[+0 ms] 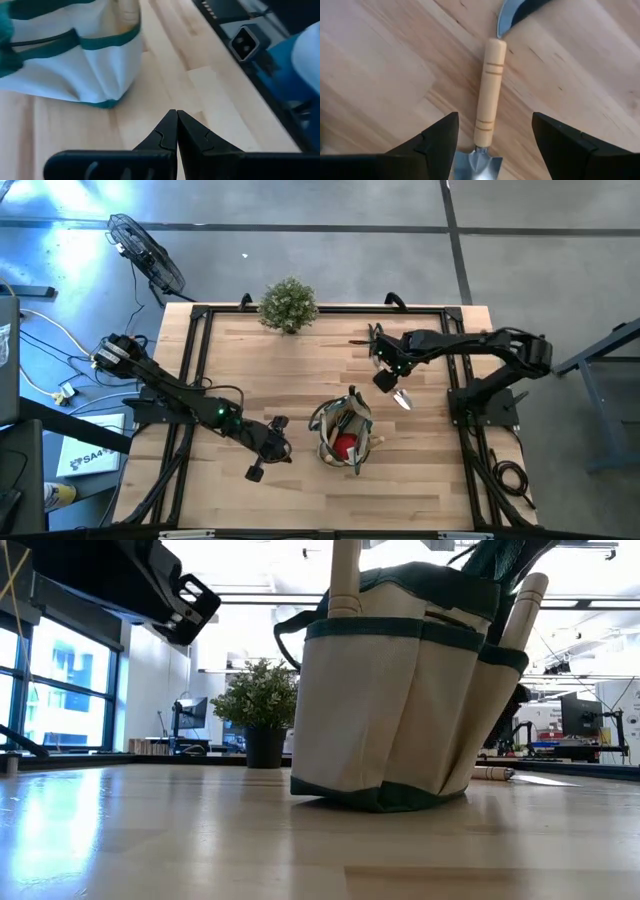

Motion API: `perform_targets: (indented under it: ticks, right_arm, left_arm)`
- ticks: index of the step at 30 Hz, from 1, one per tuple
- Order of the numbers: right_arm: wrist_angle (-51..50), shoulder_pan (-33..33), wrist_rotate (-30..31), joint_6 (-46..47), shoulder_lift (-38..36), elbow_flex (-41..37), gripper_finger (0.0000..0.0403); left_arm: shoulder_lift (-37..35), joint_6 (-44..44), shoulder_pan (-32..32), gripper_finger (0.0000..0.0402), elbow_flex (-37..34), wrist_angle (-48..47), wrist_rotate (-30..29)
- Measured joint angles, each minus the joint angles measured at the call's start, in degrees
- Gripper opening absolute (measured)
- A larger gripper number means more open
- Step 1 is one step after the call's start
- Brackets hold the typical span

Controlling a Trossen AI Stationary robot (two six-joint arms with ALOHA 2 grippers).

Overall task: Pick & Place Garden tools in Gardening bag
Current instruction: Put the brown trowel into the green bag

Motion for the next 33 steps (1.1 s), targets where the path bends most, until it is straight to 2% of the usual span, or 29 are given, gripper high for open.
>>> perform_targets:
  ticks: [5, 12, 23, 33]
  right_arm:
    - [-0.3, 0.0, -0.3, 0.0, 3.1, -0.1, 0.0243]
    - [-0.5, 0.0, -6.0, -0.4, 6.1, -0.1, 0.0243]
    - [0.6, -0.9, -3.8, -0.6, 12.1, 0.2, 0.0243]
    - [1.6, -2.0, -4.6, 0.1, 12.3, 0.1, 0.0235]
  left_arm:
    - [0.0, -2.5, 0.0, 0.0, 0.0, 0.2, 3.8]
    - [0.0, -2.6, 0.0, 0.0, 0.0, 0.2, 4.1]
    - [0.0, -2.7, 0.0, 0.0, 0.0, 0.1, 4.7]
    - [0.0, -4.0, 0.0, 0.0, 0.0, 0.1, 6.3]
